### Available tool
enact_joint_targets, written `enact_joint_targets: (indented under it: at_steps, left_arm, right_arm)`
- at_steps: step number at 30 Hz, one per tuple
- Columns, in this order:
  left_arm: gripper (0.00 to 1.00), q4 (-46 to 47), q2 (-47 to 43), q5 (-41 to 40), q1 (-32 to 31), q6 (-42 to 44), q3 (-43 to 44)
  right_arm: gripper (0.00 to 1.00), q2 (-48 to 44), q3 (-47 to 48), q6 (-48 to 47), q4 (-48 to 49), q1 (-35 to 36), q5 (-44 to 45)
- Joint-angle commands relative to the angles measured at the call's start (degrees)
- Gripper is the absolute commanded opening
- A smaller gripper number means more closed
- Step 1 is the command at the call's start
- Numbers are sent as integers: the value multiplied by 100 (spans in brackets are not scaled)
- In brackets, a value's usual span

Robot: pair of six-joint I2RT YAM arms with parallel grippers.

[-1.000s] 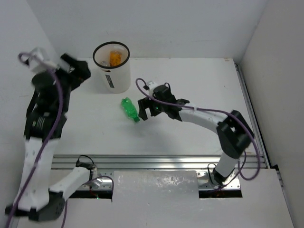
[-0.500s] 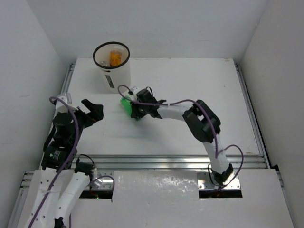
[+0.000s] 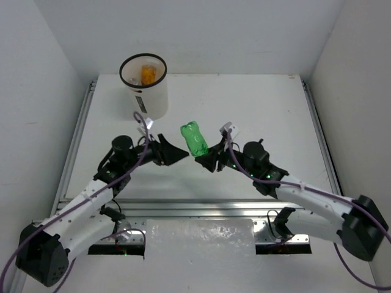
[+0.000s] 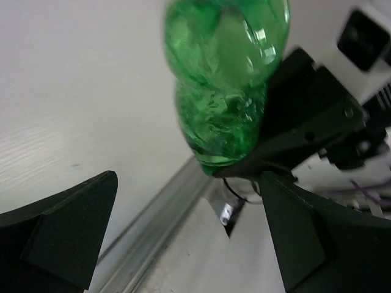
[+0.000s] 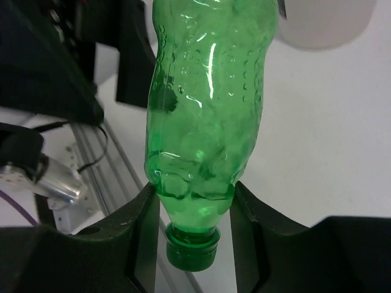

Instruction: Put the plastic bottles in the bin

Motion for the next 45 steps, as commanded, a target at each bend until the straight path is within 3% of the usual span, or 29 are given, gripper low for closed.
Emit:
enact_joint_targets:
  at_steps: [1,6,11,15,16,17,18,19,21,22,23,25,26,31,34,35,37,39,42,43,45]
  left_arm:
    - [100,1631,61,242,-904,-41,333]
    - [100,1992,571,-295,-1519,29,596]
    - [96,2149,826,-558,-1617,56,851]
    - [62,2001,1002,-648,-1635,161,1202]
    - [29,1957,1115,-630,-1626,179,1299]
    - [12,1783,1169,-630,-1626,240,1509]
    - [2,1624,1222,-682,-1635,302,1641]
    - [0,1405,1300,-822,-1626,380,1808]
    - [0,195,1371,-1882,-1626,705,2536]
    - [0,-828,1511,-3035,-1617,880,3226]
    - [0,-1456,1808,-3778,-1583,934,3642]
    - [0,-2782,2187,-5253,-1381,944,4790]
    - [0,-3016,2354,-5514,-1041,952,5102]
    - [0,-3598,3628,-6735,50,1179,6701]
    - [3,-3781,4620,-6739,542,1453,7888]
    - [5,-4122,5259,-6686,640,1514,8762]
    - [7,-4414,5877,-6624,834,1699,9628]
    - [15,-4565,6564,-6371,940,1866,10535]
    - [47,-4460,6978,-6255,984,2042,10845]
    - [67,-4407,7022,-6238,993,2068,10766]
    - [79,-4441,7014,-6203,993,2043,10687]
  right_arm:
    - [18,-647,-154,197,450,36,-277]
    - [19,-1175,-84,188,63,62,-575]
    - [21,-1299,-154,258,184,80,-1014]
    - [26,-1448,-347,276,501,80,-1191]
    - [30,-1544,-365,276,510,71,-1165]
    - [40,-1597,-391,224,441,80,-1052]
    - [94,-1659,-409,188,353,71,-885]
    - [99,-1842,-444,162,230,71,-640]
    - [99,-2080,-427,161,-707,71,938]
    - [99,-2272,-374,353,-1573,62,1649]
    - [99,-2344,-339,503,-2025,62,2936]
    - [99,-2432,-234,1019,-3365,36,3867]
    - [99,-2459,-216,1118,-3670,10,4307]
    - [99,-2984,-567,1119,-4227,1,4276]
    - [99,-3284,-769,1128,-4227,1,4066]
    - [99,-3320,-804,1111,-4262,1,3969]
    - [99,-3347,-804,1058,-4306,1,3889]
    - [99,-3338,-787,952,-4385,-8,3898]
    - [99,-3338,-717,900,-4499,-8,3942]
    - [99,-3364,-690,874,-4517,-8,3898]
    - [99,-3382,-647,830,-4543,-8,3811]
